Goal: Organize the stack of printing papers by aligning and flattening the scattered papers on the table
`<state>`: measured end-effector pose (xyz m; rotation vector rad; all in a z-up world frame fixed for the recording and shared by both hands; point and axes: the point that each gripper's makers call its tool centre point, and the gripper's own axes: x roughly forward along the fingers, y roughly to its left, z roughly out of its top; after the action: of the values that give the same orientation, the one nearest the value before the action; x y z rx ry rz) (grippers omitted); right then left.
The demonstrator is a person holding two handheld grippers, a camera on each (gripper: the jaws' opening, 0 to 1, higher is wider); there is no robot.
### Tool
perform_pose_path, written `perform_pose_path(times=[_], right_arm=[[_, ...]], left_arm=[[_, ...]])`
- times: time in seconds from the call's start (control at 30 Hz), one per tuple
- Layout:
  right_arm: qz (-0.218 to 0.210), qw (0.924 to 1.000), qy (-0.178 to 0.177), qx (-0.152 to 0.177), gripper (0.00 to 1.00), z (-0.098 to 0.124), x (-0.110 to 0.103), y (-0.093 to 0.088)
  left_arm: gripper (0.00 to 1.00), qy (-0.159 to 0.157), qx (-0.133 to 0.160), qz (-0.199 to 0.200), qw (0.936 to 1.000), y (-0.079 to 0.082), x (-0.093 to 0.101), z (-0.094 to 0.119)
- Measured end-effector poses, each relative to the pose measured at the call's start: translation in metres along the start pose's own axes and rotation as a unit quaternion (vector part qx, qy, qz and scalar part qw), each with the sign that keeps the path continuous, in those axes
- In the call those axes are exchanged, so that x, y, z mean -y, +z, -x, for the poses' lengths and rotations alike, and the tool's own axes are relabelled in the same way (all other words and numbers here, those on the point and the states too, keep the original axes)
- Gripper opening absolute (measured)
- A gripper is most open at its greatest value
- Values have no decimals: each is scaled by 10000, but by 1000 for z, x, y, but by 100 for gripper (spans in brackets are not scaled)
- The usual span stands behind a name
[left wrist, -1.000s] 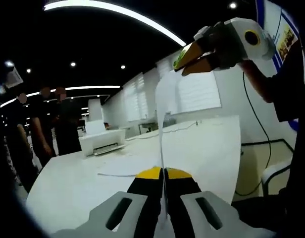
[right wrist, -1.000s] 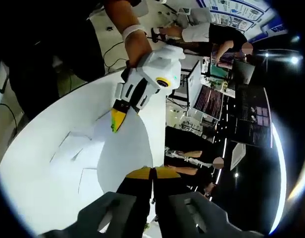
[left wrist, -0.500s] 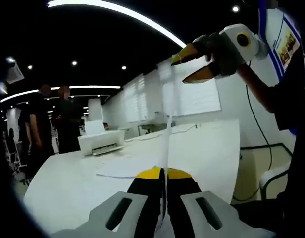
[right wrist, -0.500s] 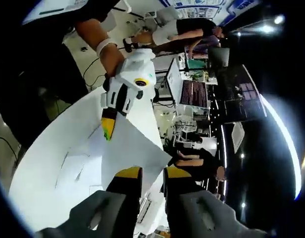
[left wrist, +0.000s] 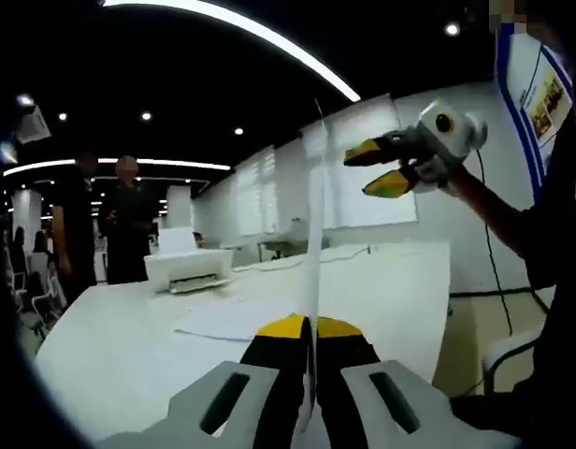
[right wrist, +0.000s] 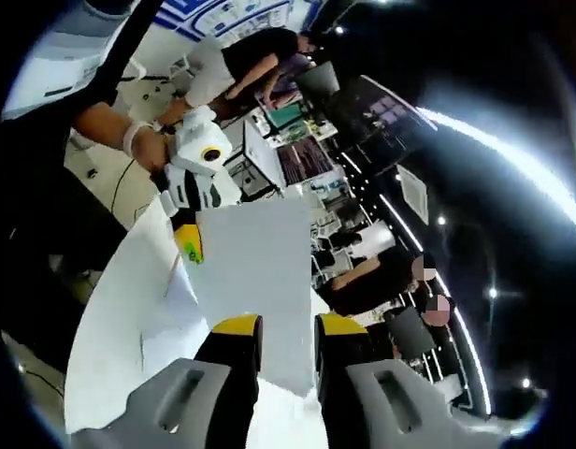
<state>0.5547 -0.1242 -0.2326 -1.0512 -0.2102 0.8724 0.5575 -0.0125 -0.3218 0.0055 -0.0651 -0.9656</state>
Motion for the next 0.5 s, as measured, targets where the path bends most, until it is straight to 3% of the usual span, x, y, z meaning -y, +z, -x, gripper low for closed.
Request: perform_pose_path(times=[0.2,0.5], right_arm=[[-998,9948,-174,131,18,5,-15,-32],[-1572,9867,-349,201,18,13,-28,-55]], left_arm=[[6,32,93,83,9999,6,-3,1],[6,-113,354,465,9982,22,3,-3]])
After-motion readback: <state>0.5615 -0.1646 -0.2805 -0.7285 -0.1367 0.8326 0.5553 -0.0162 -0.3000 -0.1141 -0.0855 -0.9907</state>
